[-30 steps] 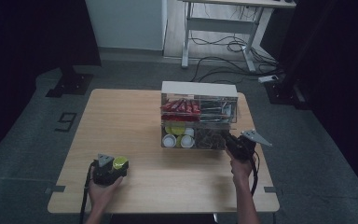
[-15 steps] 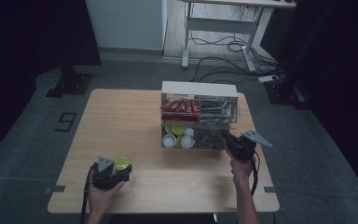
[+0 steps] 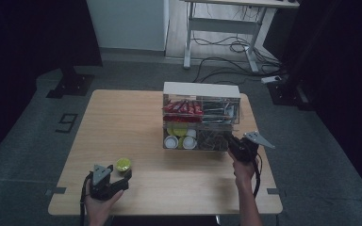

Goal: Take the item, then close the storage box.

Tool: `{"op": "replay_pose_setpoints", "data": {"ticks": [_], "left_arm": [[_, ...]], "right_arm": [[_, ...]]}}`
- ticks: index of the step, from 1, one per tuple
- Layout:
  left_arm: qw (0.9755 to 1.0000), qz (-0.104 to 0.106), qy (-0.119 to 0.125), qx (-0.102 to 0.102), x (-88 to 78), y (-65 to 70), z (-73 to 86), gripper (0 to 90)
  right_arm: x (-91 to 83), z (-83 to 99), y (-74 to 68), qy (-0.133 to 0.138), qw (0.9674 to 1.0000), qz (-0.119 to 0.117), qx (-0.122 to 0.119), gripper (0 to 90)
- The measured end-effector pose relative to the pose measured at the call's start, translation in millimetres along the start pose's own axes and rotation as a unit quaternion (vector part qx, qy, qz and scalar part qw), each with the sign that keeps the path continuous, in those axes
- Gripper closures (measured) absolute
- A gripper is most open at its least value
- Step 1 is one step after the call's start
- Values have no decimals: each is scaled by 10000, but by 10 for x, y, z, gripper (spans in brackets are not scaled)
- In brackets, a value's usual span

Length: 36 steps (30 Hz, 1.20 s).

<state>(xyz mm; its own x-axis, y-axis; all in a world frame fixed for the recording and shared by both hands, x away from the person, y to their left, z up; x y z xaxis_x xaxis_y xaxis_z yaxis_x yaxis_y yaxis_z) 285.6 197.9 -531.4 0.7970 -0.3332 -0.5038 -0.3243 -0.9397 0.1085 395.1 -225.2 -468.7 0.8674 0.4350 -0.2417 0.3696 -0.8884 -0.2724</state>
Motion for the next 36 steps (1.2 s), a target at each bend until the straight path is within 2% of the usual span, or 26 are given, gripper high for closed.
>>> {"op": "replay_pose_setpoints", "data": {"ticks": [12,25,36], "left_arm": [[10000,-14,7,88,-131,-16,7,225],[9998,38,-148,84,-79,-31,78,224],[9996,87,-271,41,-29,-44,127,226]], "right_arm": [[7,19,-22,-43,10000,0,-34,891],[-11,128,-43,-241,9997,43,-73,890],[-31,192,-30,-302,9995,86,-45,891]]}}
Point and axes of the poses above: each handheld gripper's, and its own axes: x roughly forward along the jaws, z roughly out of its underside, y roughly to its right, the point moved 4 cm from there along x, roughly forward along the jaws, and after that the axes turned 2 degrees about x, right-handed, at the moved point
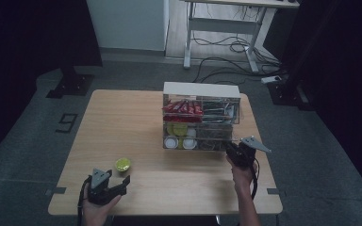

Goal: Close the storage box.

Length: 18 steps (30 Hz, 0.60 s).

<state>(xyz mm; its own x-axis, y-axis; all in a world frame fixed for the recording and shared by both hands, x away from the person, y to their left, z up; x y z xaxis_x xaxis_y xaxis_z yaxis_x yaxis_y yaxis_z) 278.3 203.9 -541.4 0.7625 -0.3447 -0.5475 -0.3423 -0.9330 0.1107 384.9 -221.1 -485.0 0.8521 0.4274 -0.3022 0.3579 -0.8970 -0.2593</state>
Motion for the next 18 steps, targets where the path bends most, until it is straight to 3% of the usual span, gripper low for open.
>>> {"op": "replay_pose_setpoints", "data": {"ticks": [11,18], "left_arm": [[9997,161,-189,-81,36,-19,41,225],[9993,259,-178,-212,36,-10,44,227]], "right_arm": [[-8,77,9,-138,9999,39,1,893],[-35,109,2,-189,9998,44,-7,893]]}}
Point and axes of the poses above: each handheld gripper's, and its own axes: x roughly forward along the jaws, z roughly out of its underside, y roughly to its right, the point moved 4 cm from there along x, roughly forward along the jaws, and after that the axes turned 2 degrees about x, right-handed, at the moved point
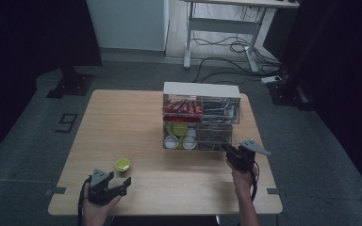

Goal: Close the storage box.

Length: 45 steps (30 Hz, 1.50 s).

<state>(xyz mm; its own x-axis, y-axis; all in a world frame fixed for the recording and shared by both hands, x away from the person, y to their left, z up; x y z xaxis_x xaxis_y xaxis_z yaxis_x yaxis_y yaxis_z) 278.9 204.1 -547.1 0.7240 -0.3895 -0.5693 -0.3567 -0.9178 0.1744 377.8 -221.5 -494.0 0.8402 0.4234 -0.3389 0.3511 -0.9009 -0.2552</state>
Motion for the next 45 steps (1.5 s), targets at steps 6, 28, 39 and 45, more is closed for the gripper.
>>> {"op": "replay_pose_setpoints", "data": {"ticks": [6,28,39,45], "left_arm": [[9999,-34,-87,51,34,5,26,227],[9998,-149,8,-95,25,-33,35,233],[9998,-170,-4,-121,39,-29,49,232],[9998,-184,0,-98,41,-14,49,232]], "right_arm": [[-2,63,0,-102,9999,0,8,893],[5,330,95,-531,9985,136,44,892],[30,385,141,-744,9971,44,131,891],[47,397,120,-857,9963,-45,83,875]]}}
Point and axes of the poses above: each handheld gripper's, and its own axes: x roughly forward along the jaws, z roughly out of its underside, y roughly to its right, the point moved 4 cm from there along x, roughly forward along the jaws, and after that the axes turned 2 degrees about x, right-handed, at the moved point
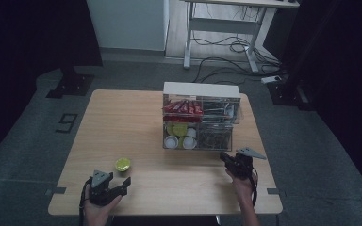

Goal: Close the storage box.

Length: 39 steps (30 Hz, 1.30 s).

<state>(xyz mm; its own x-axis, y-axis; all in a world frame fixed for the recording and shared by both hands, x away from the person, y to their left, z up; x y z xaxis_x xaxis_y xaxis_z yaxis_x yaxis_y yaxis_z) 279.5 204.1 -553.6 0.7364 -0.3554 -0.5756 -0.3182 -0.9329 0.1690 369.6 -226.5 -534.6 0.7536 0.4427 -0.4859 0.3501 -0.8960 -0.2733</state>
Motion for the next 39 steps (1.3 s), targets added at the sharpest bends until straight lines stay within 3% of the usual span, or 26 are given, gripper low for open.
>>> {"op": "replay_pose_setpoints", "data": {"ticks": [6,11,15,22,30,39], "left_arm": [[10000,-5,38,-10,-12,3,-7,232],[10000,13,68,-39,-27,-16,-16,233],[9999,74,89,-16,-22,-2,-14,236],[9998,197,44,3,-13,9,-15,236],[9995,326,-19,39,19,37,3,236],[9994,331,-24,51,37,29,7,238]], "right_arm": [[37,23,-54,-104,9999,-62,-87,861],[30,20,-84,-23,9998,-136,-157,796],[-29,45,-125,123,9990,-300,-323,645],[-133,232,-152,256,9972,-360,-607,530],[-331,543,-92,109,9966,-295,-765,474],[-389,659,-44,-27,9969,-245,-752,464]]}}
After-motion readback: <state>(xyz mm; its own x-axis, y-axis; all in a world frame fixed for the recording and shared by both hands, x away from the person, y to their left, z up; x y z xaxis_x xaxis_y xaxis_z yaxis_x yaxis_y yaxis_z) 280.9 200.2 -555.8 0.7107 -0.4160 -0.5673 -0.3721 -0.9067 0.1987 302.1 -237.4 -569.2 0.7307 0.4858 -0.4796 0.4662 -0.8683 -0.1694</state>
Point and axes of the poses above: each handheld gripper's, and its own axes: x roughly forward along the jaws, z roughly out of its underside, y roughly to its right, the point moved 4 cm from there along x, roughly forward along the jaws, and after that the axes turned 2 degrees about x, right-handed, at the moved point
